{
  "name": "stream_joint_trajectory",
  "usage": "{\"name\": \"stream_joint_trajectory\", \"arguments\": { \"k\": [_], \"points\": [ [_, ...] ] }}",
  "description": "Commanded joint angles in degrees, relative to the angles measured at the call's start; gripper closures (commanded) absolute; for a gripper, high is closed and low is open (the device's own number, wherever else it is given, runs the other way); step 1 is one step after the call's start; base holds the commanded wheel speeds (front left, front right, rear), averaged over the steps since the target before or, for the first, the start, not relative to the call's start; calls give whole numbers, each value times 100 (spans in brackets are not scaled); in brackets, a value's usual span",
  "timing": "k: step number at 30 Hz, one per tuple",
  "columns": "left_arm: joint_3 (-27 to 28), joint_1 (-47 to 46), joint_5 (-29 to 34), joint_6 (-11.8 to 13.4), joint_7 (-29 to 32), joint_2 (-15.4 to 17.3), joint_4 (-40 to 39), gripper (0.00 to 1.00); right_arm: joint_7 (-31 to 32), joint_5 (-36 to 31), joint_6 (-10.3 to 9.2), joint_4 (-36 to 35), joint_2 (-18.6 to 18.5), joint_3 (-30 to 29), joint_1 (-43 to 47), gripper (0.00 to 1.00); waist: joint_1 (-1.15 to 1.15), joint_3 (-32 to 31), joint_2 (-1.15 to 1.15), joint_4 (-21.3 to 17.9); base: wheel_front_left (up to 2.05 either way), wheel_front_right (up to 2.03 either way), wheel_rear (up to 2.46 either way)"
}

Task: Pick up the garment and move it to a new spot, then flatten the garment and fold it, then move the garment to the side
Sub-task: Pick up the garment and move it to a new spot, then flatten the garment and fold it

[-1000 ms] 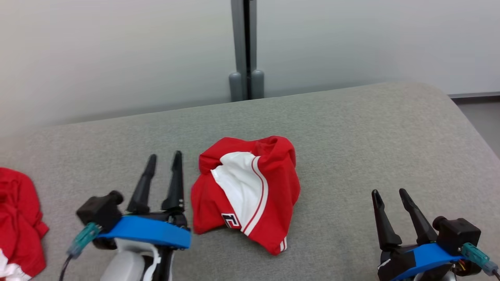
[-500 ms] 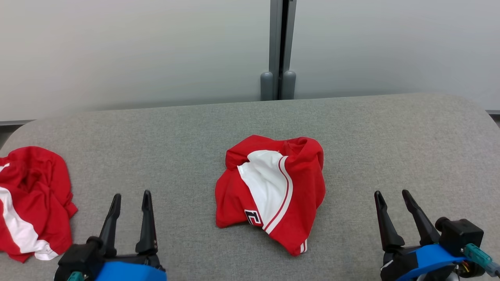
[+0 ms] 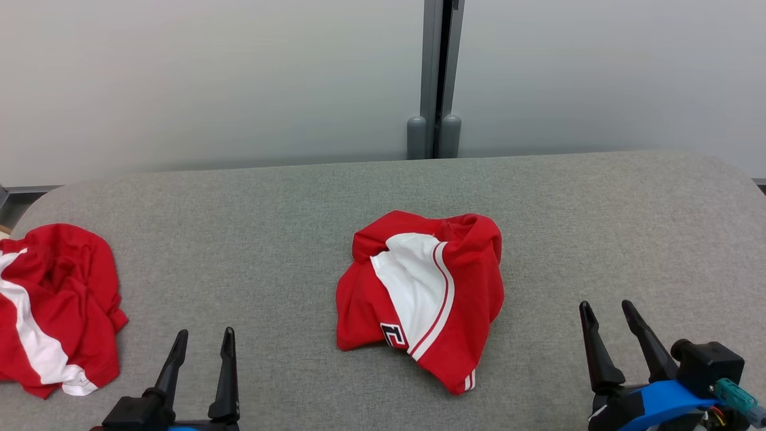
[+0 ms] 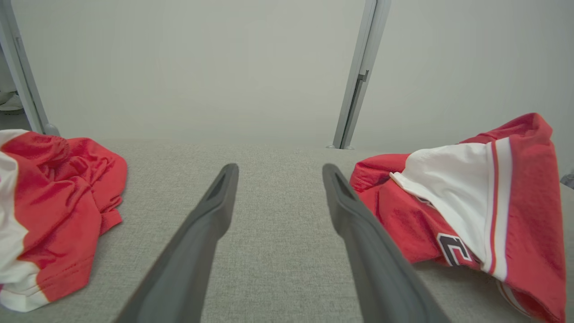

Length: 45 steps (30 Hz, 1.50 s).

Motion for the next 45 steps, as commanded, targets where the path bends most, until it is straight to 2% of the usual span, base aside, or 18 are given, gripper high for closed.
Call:
{"name": "stream_joint_trajectory", "arguments": {
  "k": [1,17,25,33,38,45],
  "points": [
    [10,-66,-7,-20,-26,66,32,0,13,-4,3,9,-22,-10,89,0,0,-4,0,-2,0,0,0],
    [53,-113,-127,88,17,140,122,0,-25,29,3,58,-22,-19,77,0,0,25,0,19,0,0,0],
    [42,-221,-156,111,7,178,-3,0,380,106,3,236,-22,280,-75,0,0,132,0,159,0,0,0],
    [-46,-289,-163,124,60,169,-108,0,872,389,3,1001,-24,800,-746,0,0,274,0,341,0,0,0],
    [-121,-319,-177,133,111,158,-156,0,903,627,3,1517,-22,1021,-1298,0,0,324,0,488,0,0,0],
    [-198,-331,-207,151,164,160,-177,0,982,514,3,2364,-22,1313,-1915,0,0,317,0,650,0,0,0]
  ]
}}
